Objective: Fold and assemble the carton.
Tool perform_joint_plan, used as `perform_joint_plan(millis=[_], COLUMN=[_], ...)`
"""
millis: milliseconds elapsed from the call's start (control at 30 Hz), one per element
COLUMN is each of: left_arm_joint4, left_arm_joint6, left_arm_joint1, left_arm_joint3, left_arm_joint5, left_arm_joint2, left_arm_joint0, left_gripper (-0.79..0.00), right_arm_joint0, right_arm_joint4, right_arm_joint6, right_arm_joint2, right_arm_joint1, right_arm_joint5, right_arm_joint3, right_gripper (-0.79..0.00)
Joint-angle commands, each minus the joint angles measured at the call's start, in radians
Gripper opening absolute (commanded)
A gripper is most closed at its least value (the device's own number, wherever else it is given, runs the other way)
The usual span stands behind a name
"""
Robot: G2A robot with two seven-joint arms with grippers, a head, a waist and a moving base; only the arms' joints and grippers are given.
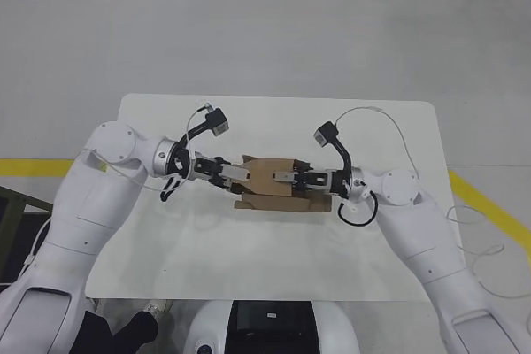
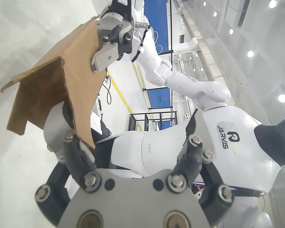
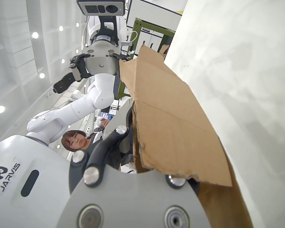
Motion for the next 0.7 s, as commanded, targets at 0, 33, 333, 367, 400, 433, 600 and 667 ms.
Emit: perform_joint_plan(millis=[0,33,333,367,400,433,600,667], left_arm_joint4=[-0.01,-0.014,-0.024,-0.023,-0.023,-0.023,-0.025,-0.025], left_arm_joint6=[0.003,0.006,0.016,0.016,0.017,0.018,0.017,0.019], left_arm_joint1=[0.0,0.0,-0.013,-0.014,-0.014,-0.015,-0.019,-0.02], left_arm_joint3=[-0.005,-0.005,-0.019,-0.02,-0.02,-0.02,-0.011,-0.005], left_arm_joint5=[0.001,0.002,0.006,0.005,0.006,0.006,0.006,0.006], left_arm_joint2=[-0.002,-0.002,0.037,0.039,0.04,0.041,0.052,0.056], left_arm_joint0=[0.003,0.004,-0.018,-0.02,-0.021,-0.022,-0.029,-0.033], left_gripper=[0.0,0.0,0.0,0.0,0.0,0.0,0.0,0.0], right_arm_joint0=[-0.003,-0.007,-0.033,-0.036,-0.038,-0.04,-0.045,-0.047], right_arm_joint4=[-0.003,-0.002,-0.029,-0.032,-0.035,-0.037,-0.039,-0.037], right_arm_joint6=[-0.017,-0.028,-0.079,-0.082,-0.083,-0.085,-0.089,-0.088], right_arm_joint2=[0.001,0.002,0.005,0.005,0.005,0.005,0.004,0.002], right_arm_joint1=[0.0,0.0,0.002,0.002,0.002,0.003,0.003,0.003], right_arm_joint5=[0.001,-0.002,0.011,0.011,0.012,0.013,0.018,0.018], right_arm_joint3=[-0.003,-0.006,-0.049,-0.054,-0.058,-0.062,-0.075,-0.078], right_gripper=[-0.785,-0.785,-0.785,-0.785,-0.785,-0.785,-0.785,-0.785])
